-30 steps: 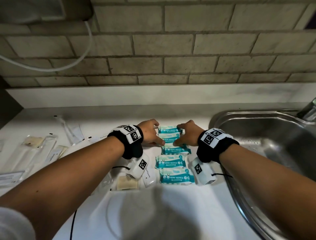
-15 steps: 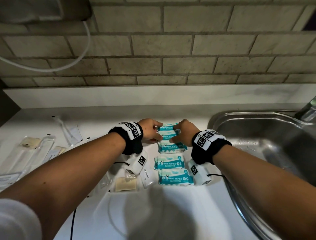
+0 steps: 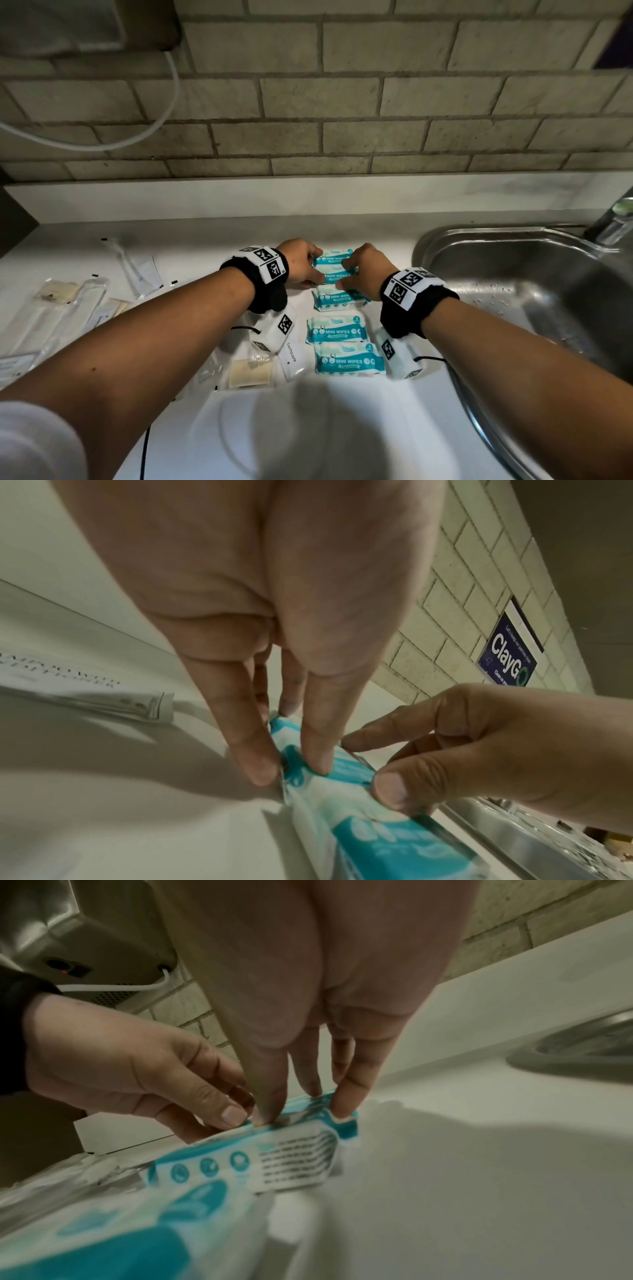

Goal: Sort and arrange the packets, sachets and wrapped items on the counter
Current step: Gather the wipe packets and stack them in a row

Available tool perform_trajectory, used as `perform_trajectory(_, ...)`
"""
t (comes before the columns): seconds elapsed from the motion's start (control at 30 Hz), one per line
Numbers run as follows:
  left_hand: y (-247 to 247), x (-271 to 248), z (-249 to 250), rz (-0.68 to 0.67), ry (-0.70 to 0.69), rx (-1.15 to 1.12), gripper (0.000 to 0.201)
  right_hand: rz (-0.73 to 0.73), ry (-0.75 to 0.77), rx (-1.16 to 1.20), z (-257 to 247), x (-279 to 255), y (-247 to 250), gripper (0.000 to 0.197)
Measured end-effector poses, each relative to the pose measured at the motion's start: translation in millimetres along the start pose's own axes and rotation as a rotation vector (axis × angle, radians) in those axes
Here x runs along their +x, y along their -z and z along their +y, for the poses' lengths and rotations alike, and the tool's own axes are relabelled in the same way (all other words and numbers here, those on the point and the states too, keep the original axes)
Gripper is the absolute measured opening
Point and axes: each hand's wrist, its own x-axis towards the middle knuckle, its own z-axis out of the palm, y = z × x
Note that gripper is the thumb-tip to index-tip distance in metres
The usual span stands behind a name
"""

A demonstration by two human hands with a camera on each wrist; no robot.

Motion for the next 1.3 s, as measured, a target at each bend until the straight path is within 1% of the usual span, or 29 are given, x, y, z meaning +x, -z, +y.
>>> perform_trajectory(0.07, -0.8, -1.3, -0.4, -0.007, 0.006, -0.041, 0.07, 0.018, -0.003, -0.007, -0.4, -2.7, -2.2, 0.05)
perform_trajectory(0.13, -0.3, -2.8, -1.2, -0.011, 0.003, -0.057, 0.065, 0.038, -0.016, 0.034, 0.3, -4.4, -5.2, 0.057)
perform_trajectory(0.17, 1.5, -4.1, -1.8, -0.002, -0.011, -0.029, 0.062, 0.044, -0.018, 0.062, 0.4, -6.1, -5.4, 0.062)
perform_trajectory(0.23, 7.4, -6.8, -1.4, 0.054, -0.075, 0.111, 0.053, 0.056, 0.004, 0.082, 1.3, -10.6, -2.9, 0.068)
perform_trajectory(0.3, 14.4, -8.0, 1.4, 0.14, -0.157, 0.251, 0.042, 0.06, 0.063, 0.015, 2.3, -13.6, 2.0, 0.071)
perform_trajectory(0.37, 18.7, -5.3, 4.1, 0.17, -0.21, 0.327, 0.035, 0.024, 0.113, -0.07, 1.7, -16.4, 4.4, 0.067)
perform_trajectory(0.4, 19.2, -2.6, 5.6, 0.162, -0.224, 0.361, 0.034, -0.003, 0.123, -0.103, 1.4, -17.4, 4.2, 0.064)
perform_trajectory(0.47, 18.6, 3.7, 7.6, 0.121, -0.233, 0.431, 0.036, -0.032, 0.134, -0.127, 0.6, -17.7, 2.6, 0.056)
perform_trajectory(0.6, 12.7, 12.8, 9.3, 0.028, -0.209, 0.513, 0.049, -0.034, 0.168, -0.088, -0.7, -16.9, -1.9, 0.048)
perform_trajectory(0.7, 11.2, 17.0, 9.2, 0.038, -0.21, 0.545, 0.051, -0.034, 0.195, -0.088, -2.6, -14.5, -4.4, 0.04)
perform_trajectory(0.87, 11.7, 17.9, 7.0, 0.045, -0.219, 0.57, 0.05, -0.058, 0.196, -0.077, -5.3, -14.7, -1.6, 0.039)
perform_trajectory(1.0, 11.0, 18.5, 5.3, 0.053, -0.218, 0.581, 0.049, -0.055, 0.197, -0.104, -5.4, -17.4, 1.7, 0.033)
perform_trajectory(1.1, 10.5, 17.9, 5.5, 0.055, -0.227, 0.591, 0.049, -0.084, 0.21, -0.145, -3.8, -20.1, 3.6, 0.028)
perform_trajectory(1.3, 10.2, 17.2, 7.5, 0.059, -0.212, 0.603, 0.051, -0.073, 0.215, -0.133, -3.8, -19.7, 3.1, 0.031)
